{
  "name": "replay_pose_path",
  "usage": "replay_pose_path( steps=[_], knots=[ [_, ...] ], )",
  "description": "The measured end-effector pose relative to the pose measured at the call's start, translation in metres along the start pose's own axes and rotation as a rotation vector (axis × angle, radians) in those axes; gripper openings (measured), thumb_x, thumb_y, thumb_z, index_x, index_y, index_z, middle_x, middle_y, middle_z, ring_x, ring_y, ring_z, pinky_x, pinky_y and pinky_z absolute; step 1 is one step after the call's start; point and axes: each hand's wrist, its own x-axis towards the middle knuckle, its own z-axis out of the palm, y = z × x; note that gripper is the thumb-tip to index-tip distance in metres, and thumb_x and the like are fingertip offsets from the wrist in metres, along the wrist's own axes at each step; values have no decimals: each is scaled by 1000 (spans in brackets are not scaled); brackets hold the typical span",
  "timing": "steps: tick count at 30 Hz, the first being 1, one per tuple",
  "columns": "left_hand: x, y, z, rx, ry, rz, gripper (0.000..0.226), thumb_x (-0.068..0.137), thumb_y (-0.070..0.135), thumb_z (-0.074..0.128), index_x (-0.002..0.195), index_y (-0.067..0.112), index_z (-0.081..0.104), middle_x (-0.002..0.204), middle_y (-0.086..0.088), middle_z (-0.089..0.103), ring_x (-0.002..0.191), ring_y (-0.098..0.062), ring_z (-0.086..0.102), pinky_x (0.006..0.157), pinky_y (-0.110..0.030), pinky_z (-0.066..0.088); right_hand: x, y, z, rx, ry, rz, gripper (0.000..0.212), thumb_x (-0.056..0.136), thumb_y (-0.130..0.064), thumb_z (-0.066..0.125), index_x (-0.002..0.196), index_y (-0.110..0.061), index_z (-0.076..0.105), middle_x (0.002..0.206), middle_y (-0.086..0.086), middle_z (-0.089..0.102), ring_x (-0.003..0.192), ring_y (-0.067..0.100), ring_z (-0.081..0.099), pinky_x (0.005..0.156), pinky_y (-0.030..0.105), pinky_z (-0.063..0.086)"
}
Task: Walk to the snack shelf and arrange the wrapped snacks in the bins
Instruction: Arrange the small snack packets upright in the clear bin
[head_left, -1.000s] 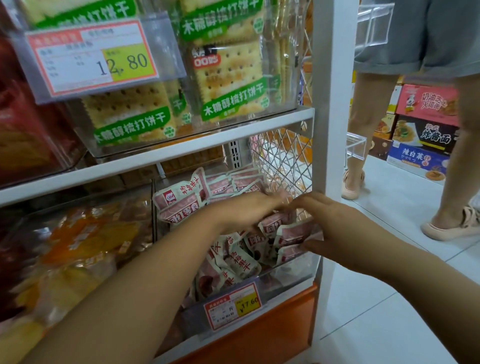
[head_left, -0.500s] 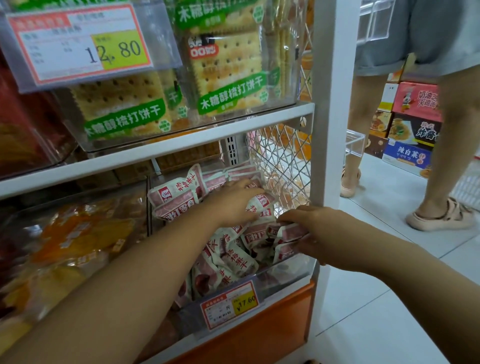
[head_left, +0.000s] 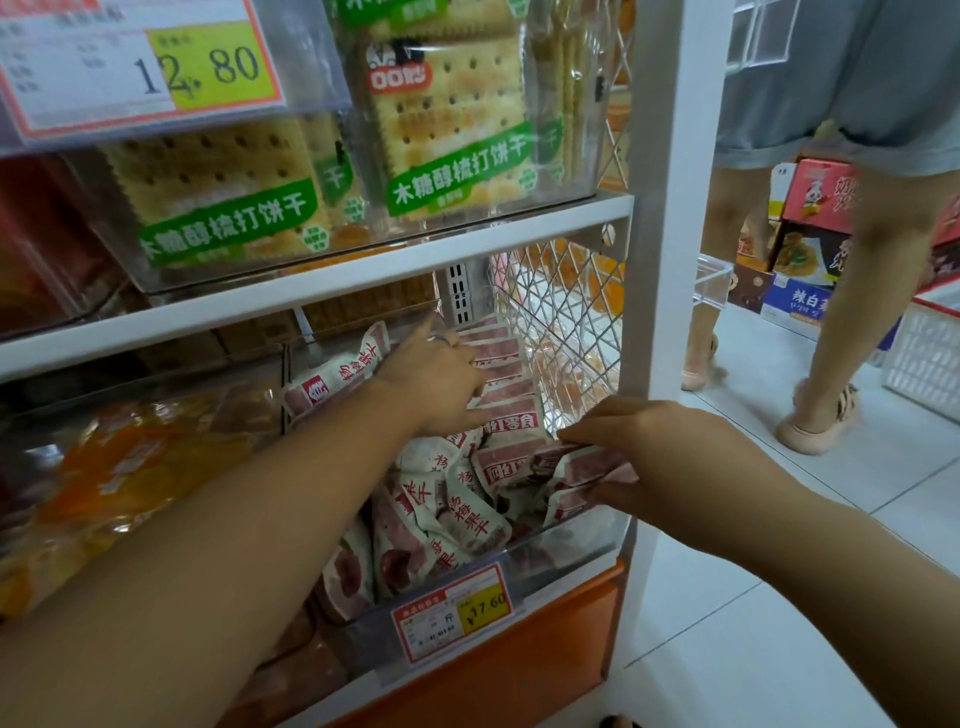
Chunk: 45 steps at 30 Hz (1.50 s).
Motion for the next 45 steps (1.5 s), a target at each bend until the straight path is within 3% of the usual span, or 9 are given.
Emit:
replay_pose_path(
  steps=[4, 7, 10, 13, 18, 25, 35, 43, 45],
  knots=[
    [3, 16, 1, -50, 114, 89, 22, 88, 30, 57, 106, 21, 66, 126, 0, 49, 121, -19, 44, 116, -47, 1, -1, -6, -1, -101, 35, -86, 44, 89, -37, 56, 132, -40, 46, 129, -19, 50, 114, 8, 44, 86, 21, 45],
    [5, 22, 8, -156, 109, 136, 32, 83, 7, 58, 112, 19, 64, 124, 1, 49, 118, -22, 44, 112, -39, 17, 0, -9, 0, -141, 28, -148, 40, 92, -35, 51, 132, -37, 48, 132, -18, 52, 125, 11, 32, 93, 22, 35],
    [4, 20, 15, -309, 95, 92, 22, 85, 13, 57, 103, 23, 65, 114, 3, 47, 110, -22, 42, 106, -39, 29, 2, -8, 2, -93, -13, -143, 42, 92, -29, 52, 133, -34, 46, 136, -12, 50, 132, 11, 33, 105, 26, 31],
    [1, 22, 13, -378, 41, 55, 18, 89, 34, 55, 103, 27, 65, 105, 5, 39, 112, -18, 39, 109, -39, 20, 2, -8, 6, -81, -69, -125, 51, 92, -23, 52, 139, -35, 34, 139, -12, 43, 127, 10, 39, 107, 26, 29],
    [-5, 24, 11, -454, -112, 32, 36, 81, 55, 59, 112, 37, 58, 118, 3, 37, 124, -19, 32, 113, -53, 10, 2, -7, 9, -80, -86, -115, 63, 88, -7, 50, 140, -36, 30, 138, -11, 44, 126, 12, 38, 108, 29, 28],
    [-4, 30, 8, -418, -251, -29, 48, 78, 54, 65, 118, 29, 61, 139, -1, 31, 139, -25, 13, 110, -63, -8, 3, -5, 11, -53, -79, -118, 62, 87, -6, 52, 137, -38, 33, 134, -12, 48, 123, 12, 42, 105, 27, 33],
    [-2, 40, -4, -394, -318, -46, 33, 91, 43, 50, 119, 30, 61, 136, -6, 36, 137, -29, 12, 107, -62, -13, 3, -2, 15, -17, -47, -144, 60, 88, -4, 52, 135, -38, 38, 125, -12, 53, 115, 10, 45, 99, 21, 32],
    [-8, 34, 2, -669, -1, -60, 7, 88, 35, 58, 83, 35, 63, 111, 12, 44, 123, -16, 35, 112, -59, 3, 2, 1, 11, 46, -26, -133, 59, 90, -5, 51, 137, -37, 37, 126, -10, 52, 113, 12, 46, 96, 25, 41],
    [-11, 34, 0, -644, 86, -61, 18, 85, 36, 62, 70, 36, 53, 103, 16, 42, 119, -13, 37, 112, -59, 2, 2, 2, 11, 40, -16, -129, 59, 89, -5, 51, 136, -37, 37, 124, -8, 53, 112, 13, 45, 95, 27, 42]
  ],
)
